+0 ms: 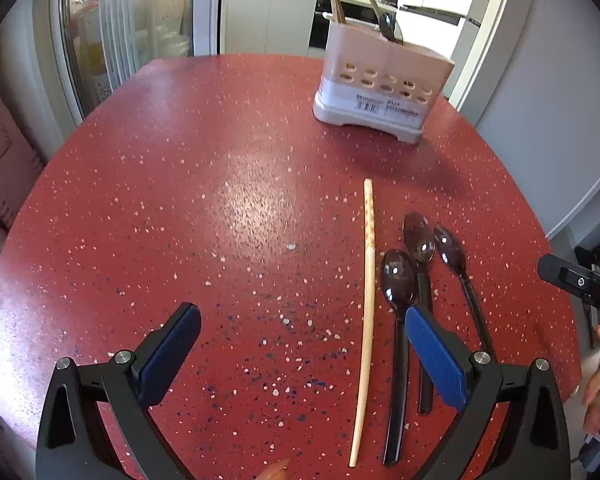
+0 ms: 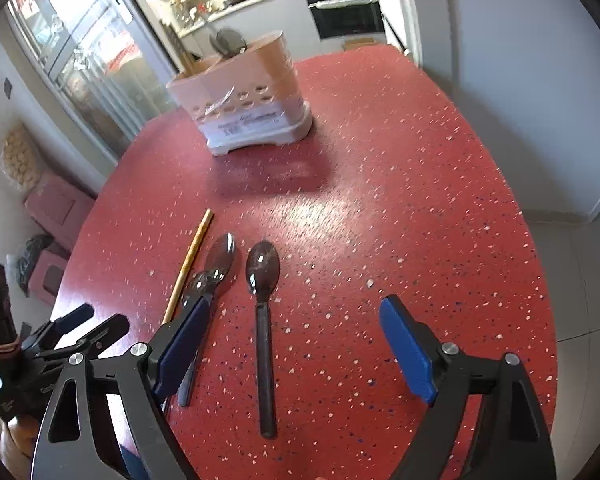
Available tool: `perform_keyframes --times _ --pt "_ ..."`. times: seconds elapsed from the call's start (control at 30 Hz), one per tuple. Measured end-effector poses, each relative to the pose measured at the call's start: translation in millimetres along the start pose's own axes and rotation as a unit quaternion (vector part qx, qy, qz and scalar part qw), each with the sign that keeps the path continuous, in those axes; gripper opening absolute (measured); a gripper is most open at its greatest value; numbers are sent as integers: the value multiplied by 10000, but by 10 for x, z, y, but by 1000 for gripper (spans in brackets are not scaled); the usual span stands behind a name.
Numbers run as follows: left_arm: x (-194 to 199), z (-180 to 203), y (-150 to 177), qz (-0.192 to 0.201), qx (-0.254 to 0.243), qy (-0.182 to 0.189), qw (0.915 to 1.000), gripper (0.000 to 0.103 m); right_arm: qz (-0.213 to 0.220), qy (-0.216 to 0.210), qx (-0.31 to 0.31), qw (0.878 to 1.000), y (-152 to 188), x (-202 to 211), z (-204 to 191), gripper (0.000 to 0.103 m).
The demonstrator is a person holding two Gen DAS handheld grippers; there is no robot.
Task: Organize utensils
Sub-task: 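Withdraw both open tools back over the remaining patterned chopstick and spoons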
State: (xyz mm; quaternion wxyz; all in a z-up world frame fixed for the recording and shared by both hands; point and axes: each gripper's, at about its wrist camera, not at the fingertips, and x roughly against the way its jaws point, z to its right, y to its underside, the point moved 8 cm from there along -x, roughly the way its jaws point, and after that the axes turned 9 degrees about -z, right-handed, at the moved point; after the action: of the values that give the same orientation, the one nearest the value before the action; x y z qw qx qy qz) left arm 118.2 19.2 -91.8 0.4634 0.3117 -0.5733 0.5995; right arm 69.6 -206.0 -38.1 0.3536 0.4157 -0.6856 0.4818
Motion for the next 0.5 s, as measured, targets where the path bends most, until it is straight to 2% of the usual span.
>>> perform_keyframes --times 0.23,0.37,0.5 --pt "-11 -52 -47 13 -65 -118 9999 103 -328 245 165 9990 27 -126 -19 89" --pt "31 -123 -70 32 -107 -423 9990 103 -466 305 180 9983 35 -190 -14 89" --pt "-6 -236 -25 -89 -37 -355 9993 103 -596 362 231 9973 60 -247 -26 89"
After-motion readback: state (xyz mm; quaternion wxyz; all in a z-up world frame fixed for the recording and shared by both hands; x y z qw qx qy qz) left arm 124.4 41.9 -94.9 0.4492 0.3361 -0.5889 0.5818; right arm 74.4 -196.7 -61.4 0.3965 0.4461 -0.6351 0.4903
